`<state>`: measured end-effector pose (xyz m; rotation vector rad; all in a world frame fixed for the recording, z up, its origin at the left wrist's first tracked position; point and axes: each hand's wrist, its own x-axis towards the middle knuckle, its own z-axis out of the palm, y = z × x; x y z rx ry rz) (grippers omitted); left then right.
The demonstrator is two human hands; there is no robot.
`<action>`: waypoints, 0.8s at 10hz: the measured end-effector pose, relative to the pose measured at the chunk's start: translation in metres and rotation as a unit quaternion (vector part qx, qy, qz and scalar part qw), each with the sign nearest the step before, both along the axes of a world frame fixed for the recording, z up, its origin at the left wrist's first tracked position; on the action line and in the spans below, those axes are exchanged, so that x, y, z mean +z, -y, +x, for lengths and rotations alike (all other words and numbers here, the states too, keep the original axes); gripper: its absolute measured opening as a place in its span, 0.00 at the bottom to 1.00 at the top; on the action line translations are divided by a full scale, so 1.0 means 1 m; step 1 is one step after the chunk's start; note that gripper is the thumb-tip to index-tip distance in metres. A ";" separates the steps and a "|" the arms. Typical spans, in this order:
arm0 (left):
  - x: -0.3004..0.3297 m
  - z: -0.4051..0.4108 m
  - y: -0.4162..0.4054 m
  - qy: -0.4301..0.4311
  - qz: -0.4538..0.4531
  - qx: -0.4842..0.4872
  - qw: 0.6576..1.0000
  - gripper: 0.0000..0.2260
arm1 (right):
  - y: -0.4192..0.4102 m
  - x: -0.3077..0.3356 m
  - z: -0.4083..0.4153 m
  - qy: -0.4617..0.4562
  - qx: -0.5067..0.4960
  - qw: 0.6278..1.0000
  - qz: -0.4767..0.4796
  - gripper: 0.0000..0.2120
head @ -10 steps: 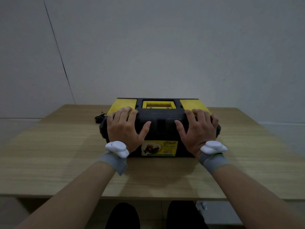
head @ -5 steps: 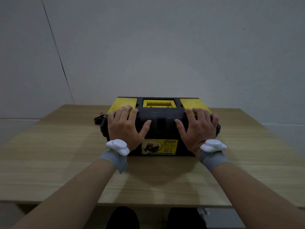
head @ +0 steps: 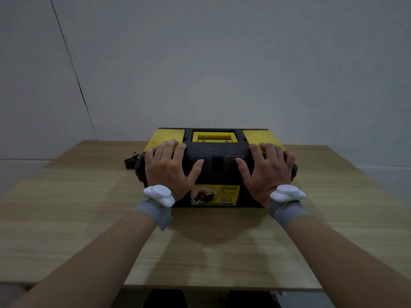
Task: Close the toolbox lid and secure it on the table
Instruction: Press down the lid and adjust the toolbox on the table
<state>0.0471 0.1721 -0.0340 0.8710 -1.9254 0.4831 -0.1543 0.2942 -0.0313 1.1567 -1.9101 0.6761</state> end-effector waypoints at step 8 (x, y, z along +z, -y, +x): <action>-0.001 -0.004 0.011 0.005 0.019 -0.011 1.000 0.26 | 0.008 0.001 -0.001 0.015 -0.004 0.999 0.031 0.26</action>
